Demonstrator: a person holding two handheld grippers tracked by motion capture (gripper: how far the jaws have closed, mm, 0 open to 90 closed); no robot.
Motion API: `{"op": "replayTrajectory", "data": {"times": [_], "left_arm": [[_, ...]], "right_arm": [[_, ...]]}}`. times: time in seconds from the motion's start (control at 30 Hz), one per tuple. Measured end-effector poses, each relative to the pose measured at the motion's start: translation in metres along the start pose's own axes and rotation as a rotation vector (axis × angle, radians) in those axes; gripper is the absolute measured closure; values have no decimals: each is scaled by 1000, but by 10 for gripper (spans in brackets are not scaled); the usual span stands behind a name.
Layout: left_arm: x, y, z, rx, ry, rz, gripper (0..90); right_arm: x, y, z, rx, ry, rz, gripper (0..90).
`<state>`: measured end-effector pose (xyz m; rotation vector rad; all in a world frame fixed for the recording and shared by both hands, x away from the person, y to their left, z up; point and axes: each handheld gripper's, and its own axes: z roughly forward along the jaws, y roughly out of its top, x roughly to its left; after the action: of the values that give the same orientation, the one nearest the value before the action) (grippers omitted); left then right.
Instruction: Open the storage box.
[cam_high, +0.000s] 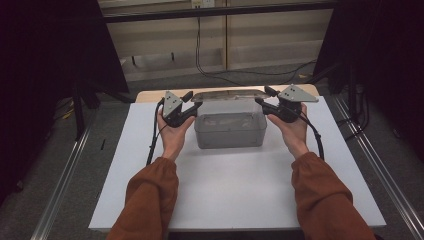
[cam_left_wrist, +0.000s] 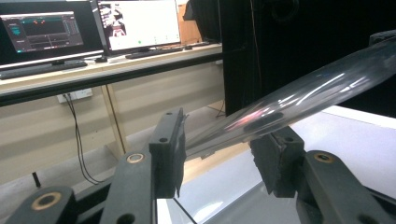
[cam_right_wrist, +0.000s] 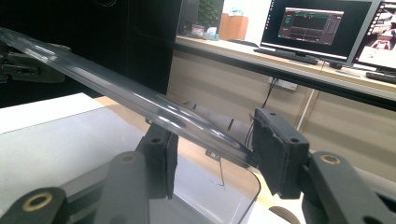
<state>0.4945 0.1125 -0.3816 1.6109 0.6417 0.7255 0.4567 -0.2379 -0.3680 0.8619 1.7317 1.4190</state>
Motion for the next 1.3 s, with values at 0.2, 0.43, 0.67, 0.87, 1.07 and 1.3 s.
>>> {"op": "replayTrajectory", "data": {"times": [0.2, 0.43, 0.67, 0.87, 1.07, 1.3], "left_arm": [[1, 0, 1, 38, -7, -29, 556], [4, -2, 5, 48, 1, -21, 587], [5, -3, 8, 9, 10, -30, 587], [8, 2, 9, -1, 30, -24, 586], [10, 5, 15, 15, 40, 20, 558], [10, 4, 21, 20, 32, 25, 576]], "right_arm": [[-4, -7, 5, 34, -25, -13, 514], [-8, -11, 8, 32, -26, -2, 549], [-12, -9, 9, 26, -24, 12, 588], [-17, -5, 13, 16, -24, 34, 602], [-18, -4, 15, 4, -26, 45, 610], [-19, -4, 16, -1, -33, 43, 626]]}}
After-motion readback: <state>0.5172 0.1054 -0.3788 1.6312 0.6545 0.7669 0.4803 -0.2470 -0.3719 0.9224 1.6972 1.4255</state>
